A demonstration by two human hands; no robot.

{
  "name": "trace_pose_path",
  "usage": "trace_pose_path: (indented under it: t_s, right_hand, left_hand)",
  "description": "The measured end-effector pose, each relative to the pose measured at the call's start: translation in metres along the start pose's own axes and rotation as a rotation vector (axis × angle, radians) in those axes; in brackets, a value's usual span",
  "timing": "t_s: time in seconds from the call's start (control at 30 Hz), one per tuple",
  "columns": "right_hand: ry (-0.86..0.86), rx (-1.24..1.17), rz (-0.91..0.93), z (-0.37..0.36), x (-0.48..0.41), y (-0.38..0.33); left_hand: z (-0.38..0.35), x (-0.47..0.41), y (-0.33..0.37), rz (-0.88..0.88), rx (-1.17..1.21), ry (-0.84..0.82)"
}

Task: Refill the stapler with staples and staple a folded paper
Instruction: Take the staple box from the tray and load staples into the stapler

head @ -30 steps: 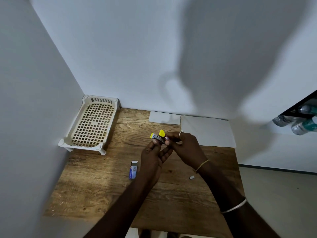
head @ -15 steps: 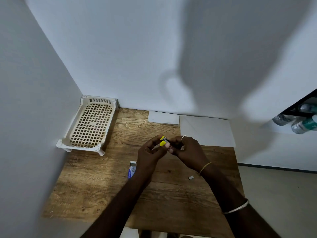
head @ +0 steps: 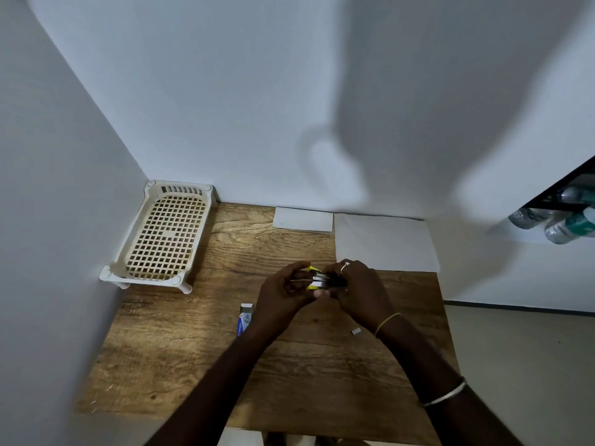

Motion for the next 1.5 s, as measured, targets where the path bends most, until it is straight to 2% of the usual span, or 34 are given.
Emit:
trace_pose_path:
  t_s: [0.13,0.5,0.67,0.87,1.17,1.5]
  right_hand:
    - [-0.033,0.08,-0.019,-0.009,0.001,0.006]
    - [-0.049,0.042,-0.114,-0.022,0.005,0.026]
    - [-0.104,0.147,-0.126,-0.032,0.004,0.031]
    - [-0.136,0.17,-0.158,-0.043,0.003,0.04]
    - [-0.166,0.176,-0.176,-0.055,0.001,0.048]
    - [-0.176,0.133,-0.19,-0.059,0.0,0.053]
  left_hand:
    - [-0.006,0.002,-0.011,0.065,-0.02,0.009]
    - [-0.008,0.003,-0.024,0.112,-0.108,0.023]
    - [-0.01,0.004,-0.029,0.135,-0.3,0.032]
    - [-0.005,0.015,-0.039,0.169,-0.512,0.132]
    - [-0.003,0.023,-0.05,0.143,-0.691,0.097]
    - [-0.007,0.022,-0.056,0.068,-0.777,0.055]
Point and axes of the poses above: each hand's wrist, its own x-axis away from the middle knuckle, its own z-axis out of the back of the hand, y = z × x, the point moved 2 cm from there along -x, towards the middle knuckle, and after that the axes turned 9 degrees about -y, right-handed, at the moved point
